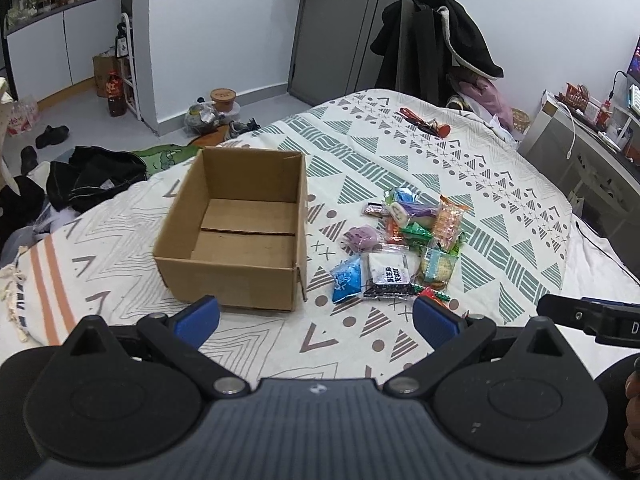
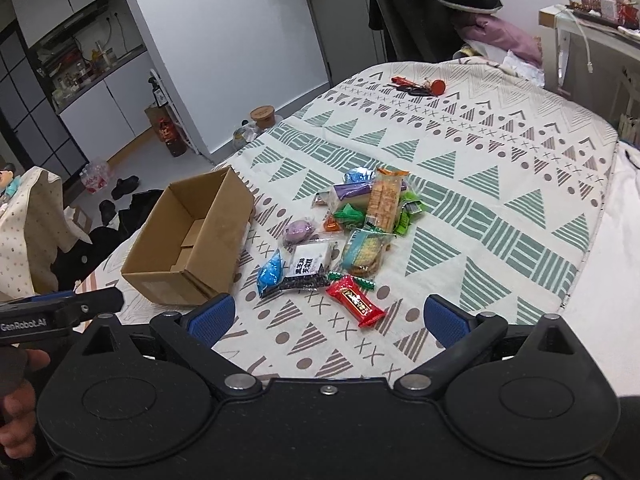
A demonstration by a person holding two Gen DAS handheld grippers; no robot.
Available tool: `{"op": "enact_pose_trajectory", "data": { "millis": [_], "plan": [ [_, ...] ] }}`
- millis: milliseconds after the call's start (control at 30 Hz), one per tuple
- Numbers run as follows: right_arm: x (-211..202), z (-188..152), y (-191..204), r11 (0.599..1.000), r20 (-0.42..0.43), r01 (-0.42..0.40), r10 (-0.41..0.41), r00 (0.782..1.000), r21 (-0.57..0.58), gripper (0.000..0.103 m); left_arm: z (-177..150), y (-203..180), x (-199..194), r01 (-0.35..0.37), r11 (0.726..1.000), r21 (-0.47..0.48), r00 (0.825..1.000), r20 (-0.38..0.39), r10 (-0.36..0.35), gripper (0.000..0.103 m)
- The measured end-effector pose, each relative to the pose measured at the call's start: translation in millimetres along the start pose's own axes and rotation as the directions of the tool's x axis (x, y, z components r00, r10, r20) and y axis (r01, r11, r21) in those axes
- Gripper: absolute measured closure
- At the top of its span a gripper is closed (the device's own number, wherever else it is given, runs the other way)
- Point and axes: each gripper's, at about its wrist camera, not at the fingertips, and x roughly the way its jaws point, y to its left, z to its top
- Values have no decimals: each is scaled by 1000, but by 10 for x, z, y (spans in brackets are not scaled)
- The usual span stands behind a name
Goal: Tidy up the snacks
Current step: 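Grasp the white sesame cake pack with the left gripper while the right grasps the red candy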
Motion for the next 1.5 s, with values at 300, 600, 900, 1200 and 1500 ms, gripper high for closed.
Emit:
{"op": "enact_pose_trajectory", "data": {
  "millis": [300,600,900,1200,1500],
  "plan": [
    [255,230,-70,998,-68,-59,58,996,-13,20,122,-97,253,43,999,-29,999,-11,-43,3],
    [543,347,-172,998,-118,-71,70,990,3,24,226,-213,563,76,996,-38,996,-45,-77,14],
    [871,313,-321,998,-153,-67,68,986,11,26,265,-346,969,85,996,-30,991,-100,-88,27],
    [1300,247,-464,997,-255,-61,71,964,45,44,272,-466,1422,111,993,-44,980,-162,-116,41],
    [1675,193,-481,998,-351,-56,66,934,38,51,249,-576,1844,139,989,-51,960,-240,-147,48]
  ]
}}
